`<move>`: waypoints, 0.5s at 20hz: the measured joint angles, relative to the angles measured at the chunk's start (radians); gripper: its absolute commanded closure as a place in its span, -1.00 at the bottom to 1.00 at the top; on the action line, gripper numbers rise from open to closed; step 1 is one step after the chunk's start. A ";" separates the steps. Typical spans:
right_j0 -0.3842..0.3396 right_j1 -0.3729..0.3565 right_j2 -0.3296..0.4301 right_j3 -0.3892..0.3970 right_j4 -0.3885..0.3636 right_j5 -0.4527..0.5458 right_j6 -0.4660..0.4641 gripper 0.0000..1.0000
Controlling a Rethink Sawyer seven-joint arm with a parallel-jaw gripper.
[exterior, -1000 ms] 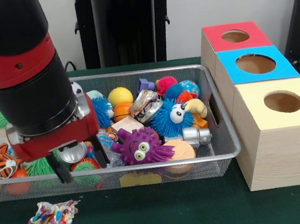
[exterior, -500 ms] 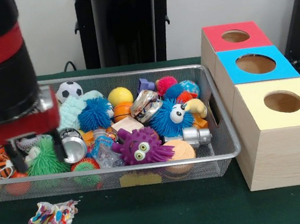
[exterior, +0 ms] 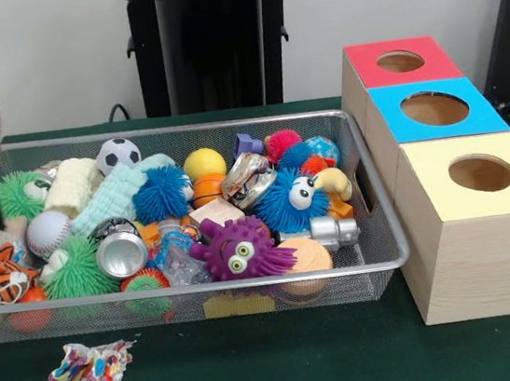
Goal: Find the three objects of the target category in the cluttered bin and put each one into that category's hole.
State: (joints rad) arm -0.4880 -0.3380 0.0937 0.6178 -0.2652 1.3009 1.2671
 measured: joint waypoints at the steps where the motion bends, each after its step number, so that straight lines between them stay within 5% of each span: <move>1: 0.002 -0.008 -0.011 0.002 0.000 -0.008 0.012 -1.00; 10: 0.025 -0.063 -0.074 0.061 0.029 -0.087 0.153 -1.00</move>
State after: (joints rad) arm -0.4628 -0.4007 0.0201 0.6785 -0.2363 1.2135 1.4202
